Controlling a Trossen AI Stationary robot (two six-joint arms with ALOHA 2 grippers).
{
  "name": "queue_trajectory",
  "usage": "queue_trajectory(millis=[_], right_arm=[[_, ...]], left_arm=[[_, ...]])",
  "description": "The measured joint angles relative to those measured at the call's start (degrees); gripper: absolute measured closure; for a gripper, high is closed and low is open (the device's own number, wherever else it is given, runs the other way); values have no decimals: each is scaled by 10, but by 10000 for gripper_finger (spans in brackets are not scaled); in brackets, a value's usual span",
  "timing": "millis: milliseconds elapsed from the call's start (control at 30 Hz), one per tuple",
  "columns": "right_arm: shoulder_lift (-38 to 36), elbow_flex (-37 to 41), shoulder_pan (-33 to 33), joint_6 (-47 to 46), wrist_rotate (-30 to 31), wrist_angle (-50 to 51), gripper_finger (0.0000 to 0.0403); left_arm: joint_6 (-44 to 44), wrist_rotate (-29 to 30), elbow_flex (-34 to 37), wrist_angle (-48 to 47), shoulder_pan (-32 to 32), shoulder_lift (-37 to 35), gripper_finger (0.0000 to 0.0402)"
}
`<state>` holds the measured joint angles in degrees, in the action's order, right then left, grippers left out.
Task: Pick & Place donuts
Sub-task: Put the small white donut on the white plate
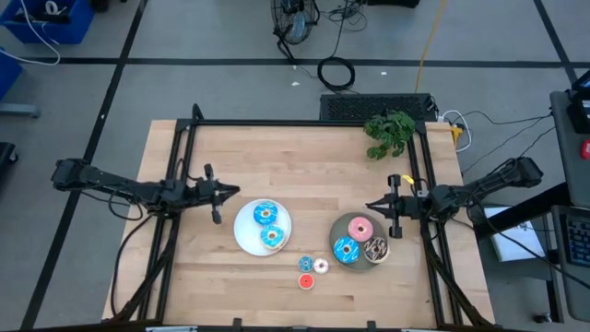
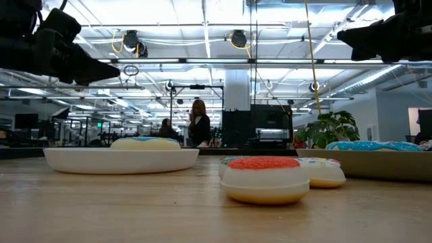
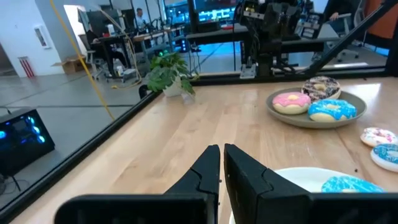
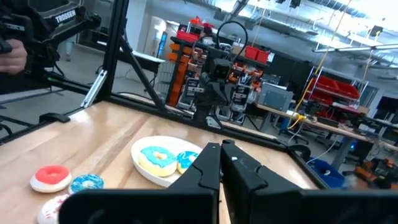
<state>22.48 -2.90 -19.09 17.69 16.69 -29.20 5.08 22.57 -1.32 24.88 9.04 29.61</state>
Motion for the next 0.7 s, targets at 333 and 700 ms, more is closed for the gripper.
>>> queue_trajectory(millis=[333, 700], right_arm=[[20, -12, 0, 12, 2, -62, 401], [261, -307, -17, -58, 106, 204, 402]], left_arm=[[35, 4, 0, 37, 0, 0, 371], [-3, 5, 0, 36, 0, 0, 371]])
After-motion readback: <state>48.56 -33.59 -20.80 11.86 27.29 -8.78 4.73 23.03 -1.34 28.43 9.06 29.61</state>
